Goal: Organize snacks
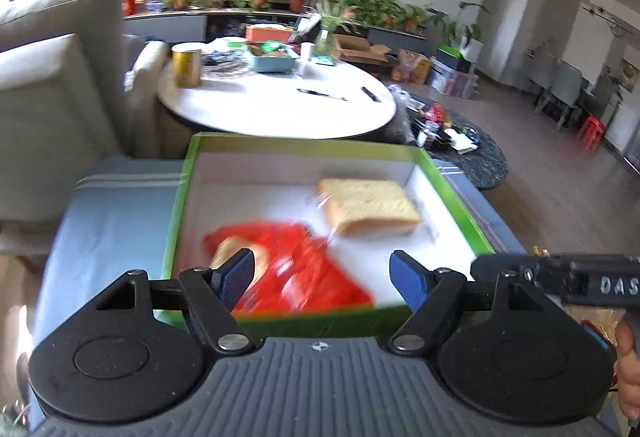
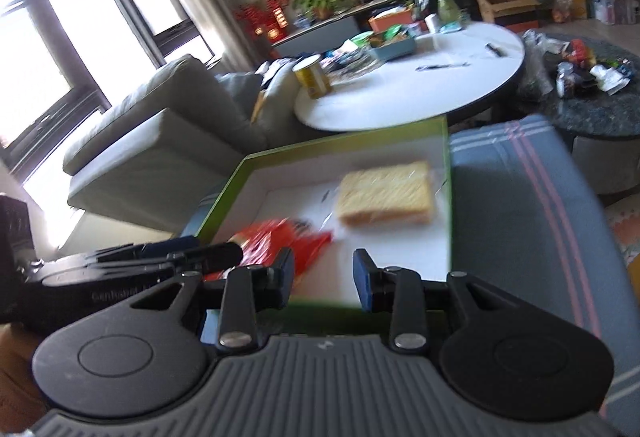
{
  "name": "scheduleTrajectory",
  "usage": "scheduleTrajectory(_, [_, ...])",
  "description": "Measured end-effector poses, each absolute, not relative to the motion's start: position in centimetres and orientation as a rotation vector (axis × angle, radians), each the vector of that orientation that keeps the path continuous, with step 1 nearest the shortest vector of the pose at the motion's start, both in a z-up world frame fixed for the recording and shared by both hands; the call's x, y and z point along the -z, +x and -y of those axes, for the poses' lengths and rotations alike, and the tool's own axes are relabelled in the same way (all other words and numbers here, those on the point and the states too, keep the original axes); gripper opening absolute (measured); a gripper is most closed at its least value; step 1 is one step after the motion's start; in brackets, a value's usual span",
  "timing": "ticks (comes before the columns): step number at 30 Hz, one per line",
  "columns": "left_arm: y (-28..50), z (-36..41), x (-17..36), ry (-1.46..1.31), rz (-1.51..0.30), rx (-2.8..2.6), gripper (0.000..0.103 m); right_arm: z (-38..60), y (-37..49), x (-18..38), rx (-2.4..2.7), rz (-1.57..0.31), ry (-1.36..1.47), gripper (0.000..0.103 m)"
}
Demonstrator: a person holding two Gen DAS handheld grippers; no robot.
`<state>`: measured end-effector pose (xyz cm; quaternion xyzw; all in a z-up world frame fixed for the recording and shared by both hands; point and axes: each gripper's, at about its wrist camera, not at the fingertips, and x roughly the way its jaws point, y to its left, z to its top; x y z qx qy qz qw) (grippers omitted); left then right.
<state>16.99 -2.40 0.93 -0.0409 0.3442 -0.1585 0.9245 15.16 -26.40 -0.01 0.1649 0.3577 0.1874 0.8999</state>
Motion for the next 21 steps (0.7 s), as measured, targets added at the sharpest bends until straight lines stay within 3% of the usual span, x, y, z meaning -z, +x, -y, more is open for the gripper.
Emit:
scheduleTrajectory(14, [6.9,-2.4,1.9,-0.106,-0.752,0.266,0.072,20.3,9.3,2.1,-0.53,-0.876,0.305,0.062])
scheduleTrajectory(21, [5.2,-3.3,3.6,-0.141,-0.776,0.254,0.072,18.7,7.8,3.1,-0.506,-0.911,0.292,0.074])
